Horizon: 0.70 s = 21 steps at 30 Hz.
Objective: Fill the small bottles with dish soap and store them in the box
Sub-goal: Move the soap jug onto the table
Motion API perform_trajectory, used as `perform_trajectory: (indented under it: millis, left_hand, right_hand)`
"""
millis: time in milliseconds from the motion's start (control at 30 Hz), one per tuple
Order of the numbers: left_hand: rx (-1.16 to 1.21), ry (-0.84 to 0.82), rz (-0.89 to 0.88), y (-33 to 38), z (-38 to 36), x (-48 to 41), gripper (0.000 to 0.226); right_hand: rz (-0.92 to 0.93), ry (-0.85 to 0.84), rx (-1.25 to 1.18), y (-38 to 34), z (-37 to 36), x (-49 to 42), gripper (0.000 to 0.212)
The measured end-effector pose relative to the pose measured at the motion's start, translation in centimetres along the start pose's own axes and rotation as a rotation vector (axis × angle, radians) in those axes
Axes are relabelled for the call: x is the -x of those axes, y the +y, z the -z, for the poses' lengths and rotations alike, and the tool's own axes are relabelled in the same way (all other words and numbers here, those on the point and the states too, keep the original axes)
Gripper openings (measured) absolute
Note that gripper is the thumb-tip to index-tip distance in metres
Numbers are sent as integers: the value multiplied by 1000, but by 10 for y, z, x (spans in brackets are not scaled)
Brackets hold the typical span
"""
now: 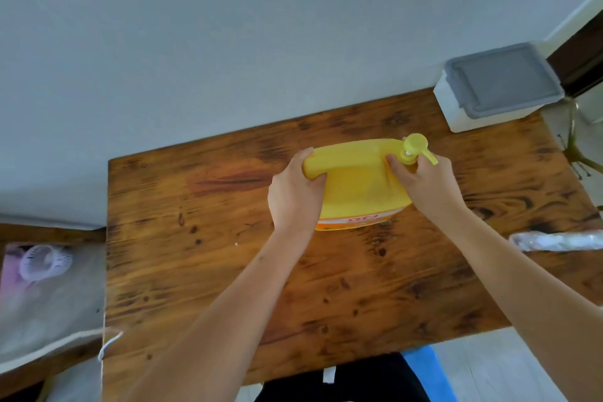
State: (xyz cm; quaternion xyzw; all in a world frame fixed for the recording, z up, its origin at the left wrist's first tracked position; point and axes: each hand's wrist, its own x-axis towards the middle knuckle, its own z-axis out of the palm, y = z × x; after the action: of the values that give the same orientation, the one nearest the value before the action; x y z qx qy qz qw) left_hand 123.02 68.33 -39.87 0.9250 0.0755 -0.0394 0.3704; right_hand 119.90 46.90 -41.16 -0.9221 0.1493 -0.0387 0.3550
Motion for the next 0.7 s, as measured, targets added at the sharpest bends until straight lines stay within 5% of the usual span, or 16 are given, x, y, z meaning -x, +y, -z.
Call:
perform_trajectory:
  millis: [333, 500, 700]
  left_hand:
    - [-205, 116, -129, -34, -24, 22, 57]
    - [-178, -53, -250, -80, -35, 47, 68]
    - [-327, -196, -327, -130, -74, 47, 73]
  right_hand:
    - [-10, -7, -32, 21, -13, 14, 57]
    - [141, -99, -210, 61, -9, 40, 50]
    - [41, -211, 169, 139, -56, 57, 52]
